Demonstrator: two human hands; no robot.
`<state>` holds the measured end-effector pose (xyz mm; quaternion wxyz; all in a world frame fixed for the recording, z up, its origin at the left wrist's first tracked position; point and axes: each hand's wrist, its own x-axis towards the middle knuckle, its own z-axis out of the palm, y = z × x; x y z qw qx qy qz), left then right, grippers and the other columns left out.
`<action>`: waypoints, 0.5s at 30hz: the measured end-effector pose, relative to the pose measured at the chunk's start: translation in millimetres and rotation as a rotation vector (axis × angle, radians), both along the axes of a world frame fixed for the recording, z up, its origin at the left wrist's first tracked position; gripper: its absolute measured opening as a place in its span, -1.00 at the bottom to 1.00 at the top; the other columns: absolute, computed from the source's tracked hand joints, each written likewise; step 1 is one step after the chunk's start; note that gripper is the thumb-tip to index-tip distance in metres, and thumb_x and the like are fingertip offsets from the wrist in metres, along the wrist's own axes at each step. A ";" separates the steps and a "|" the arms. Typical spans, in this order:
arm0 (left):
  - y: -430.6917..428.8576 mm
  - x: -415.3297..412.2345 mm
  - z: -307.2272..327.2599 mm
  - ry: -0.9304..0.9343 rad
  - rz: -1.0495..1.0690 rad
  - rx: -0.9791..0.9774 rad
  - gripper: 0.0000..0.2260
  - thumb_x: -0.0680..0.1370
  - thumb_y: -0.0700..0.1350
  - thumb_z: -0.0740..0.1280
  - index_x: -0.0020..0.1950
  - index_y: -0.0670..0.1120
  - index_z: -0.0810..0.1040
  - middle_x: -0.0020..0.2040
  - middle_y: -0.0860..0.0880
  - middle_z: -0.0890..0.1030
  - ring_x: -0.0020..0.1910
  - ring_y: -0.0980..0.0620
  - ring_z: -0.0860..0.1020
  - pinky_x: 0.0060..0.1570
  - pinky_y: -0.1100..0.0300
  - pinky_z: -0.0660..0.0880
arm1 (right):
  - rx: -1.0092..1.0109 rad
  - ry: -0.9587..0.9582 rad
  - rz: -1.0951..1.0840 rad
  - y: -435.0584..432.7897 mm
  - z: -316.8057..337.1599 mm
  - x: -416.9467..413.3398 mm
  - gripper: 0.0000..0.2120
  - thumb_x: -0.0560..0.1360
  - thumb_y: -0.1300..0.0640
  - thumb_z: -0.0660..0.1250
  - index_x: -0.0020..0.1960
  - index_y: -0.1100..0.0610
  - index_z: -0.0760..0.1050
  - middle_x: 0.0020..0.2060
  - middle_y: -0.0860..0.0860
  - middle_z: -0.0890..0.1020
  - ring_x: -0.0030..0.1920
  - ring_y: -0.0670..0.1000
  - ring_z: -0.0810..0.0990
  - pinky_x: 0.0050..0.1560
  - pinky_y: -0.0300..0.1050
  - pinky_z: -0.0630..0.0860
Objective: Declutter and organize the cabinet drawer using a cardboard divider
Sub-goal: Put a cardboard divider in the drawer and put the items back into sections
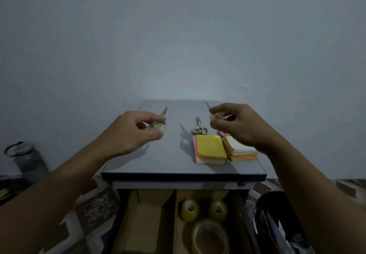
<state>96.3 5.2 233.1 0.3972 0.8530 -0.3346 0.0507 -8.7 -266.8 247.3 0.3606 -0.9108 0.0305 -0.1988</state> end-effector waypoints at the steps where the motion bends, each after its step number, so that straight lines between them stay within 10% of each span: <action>1: 9.0 -9.0 -3.3 0.007 -0.004 -0.005 -0.73 0.43 0.10 0.49 0.13 0.23 0.67 -0.10 0.25 0.67 -0.17 0.17 0.62 -0.18 0.22 0.52 | 0.004 -0.011 0.006 8.0 -3.5 -9.0 -0.68 0.47 -0.02 0.44 0.22 -0.08 0.60 0.04 -0.05 0.65 -0.04 -0.08 0.65 0.06 -0.03 0.57; 15: 87.8 -101.9 -94.5 0.160 -0.122 0.158 -0.65 0.46 -0.06 0.52 0.15 0.30 0.61 0.03 0.32 0.55 0.01 0.27 0.56 -0.10 0.42 0.47 | 0.117 -0.039 0.119 62.2 -68.8 -94.2 -0.75 0.51 0.05 0.42 0.13 -0.22 0.62 0.05 -0.17 0.62 0.00 -0.18 0.57 -0.06 -0.28 0.46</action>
